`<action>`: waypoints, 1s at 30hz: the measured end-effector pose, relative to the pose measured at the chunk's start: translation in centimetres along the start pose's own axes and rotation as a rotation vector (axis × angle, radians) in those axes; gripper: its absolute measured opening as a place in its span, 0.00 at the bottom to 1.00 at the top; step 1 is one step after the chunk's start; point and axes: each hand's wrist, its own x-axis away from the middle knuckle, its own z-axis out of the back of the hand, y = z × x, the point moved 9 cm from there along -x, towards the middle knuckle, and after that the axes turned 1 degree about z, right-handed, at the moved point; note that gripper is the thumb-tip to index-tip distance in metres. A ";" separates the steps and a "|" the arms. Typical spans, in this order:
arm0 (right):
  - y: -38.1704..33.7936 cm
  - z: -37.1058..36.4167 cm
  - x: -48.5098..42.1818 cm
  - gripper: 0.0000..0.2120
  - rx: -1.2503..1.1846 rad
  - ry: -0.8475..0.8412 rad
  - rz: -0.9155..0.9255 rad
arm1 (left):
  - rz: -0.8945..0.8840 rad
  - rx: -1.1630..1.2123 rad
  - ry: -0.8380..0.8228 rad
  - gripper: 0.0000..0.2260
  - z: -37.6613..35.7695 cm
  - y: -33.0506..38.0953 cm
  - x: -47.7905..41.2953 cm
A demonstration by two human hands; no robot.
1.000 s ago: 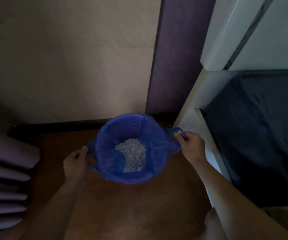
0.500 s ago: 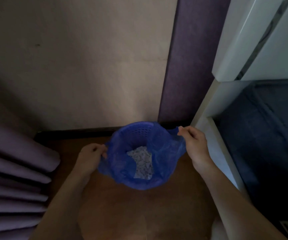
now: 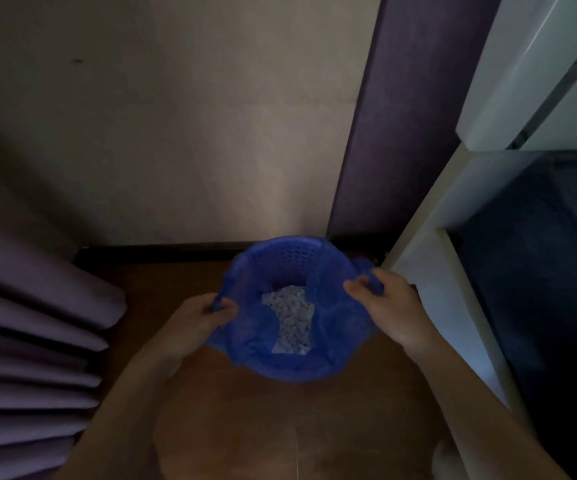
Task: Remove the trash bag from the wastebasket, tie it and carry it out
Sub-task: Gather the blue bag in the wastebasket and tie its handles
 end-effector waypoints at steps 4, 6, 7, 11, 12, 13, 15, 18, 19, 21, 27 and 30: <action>1.6 -1.7 1.5 0.09 0.052 -0.258 -0.086 | -0.028 -0.024 -0.091 0.04 -0.2 -0.1 1.1; 2.6 -2.8 1.8 0.15 0.102 -0.360 -0.149 | 0.020 0.011 -0.105 0.15 -0.6 -0.7 1.2; 2.8 -3.2 1.8 0.19 0.160 -0.382 -0.151 | 0.049 0.034 -0.130 0.17 -1.1 -0.9 1.4; 1.5 -4.8 1.6 0.21 0.293 -0.375 -0.064 | 0.043 0.070 -0.203 0.11 -2.5 -0.6 1.9; 0.9 -5.1 1.4 0.20 0.291 -0.355 -0.026 | 0.028 0.063 -0.179 0.11 -2.2 -0.4 1.9; 0.3 -5.3 1.2 0.19 0.277 -0.338 0.012 | 0.018 0.043 -0.133 0.09 -1.7 -0.2 1.8; -1.0 -5.6 1.1 0.19 0.231 -0.313 0.072 | -0.015 0.005 -0.053 0.07 -0.7 0.2 1.8; -2.0 -5.6 1.0 0.19 0.149 -0.281 0.116 | -0.019 0.102 0.025 0.06 -0.4 0.8 2.2; -2.3 -5.7 1.0 0.20 0.074 -0.283 0.100 | -0.008 0.150 0.040 0.06 -0.5 0.9 2.2; -2.4 -6.2 1.2 0.21 -0.136 -0.297 0.014 | 0.014 0.247 0.049 0.07 -0.8 1.2 2.0; -2.8 -3.2 0.0 0.06 -0.229 -0.089 -0.009 | 0.043 0.312 0.102 0.07 -1.2 2.2 0.9; -1.4 -0.1 -0.1 0.13 -0.088 0.052 -0.051 | 0.077 0.184 0.253 0.12 0.8 1.4 -0.4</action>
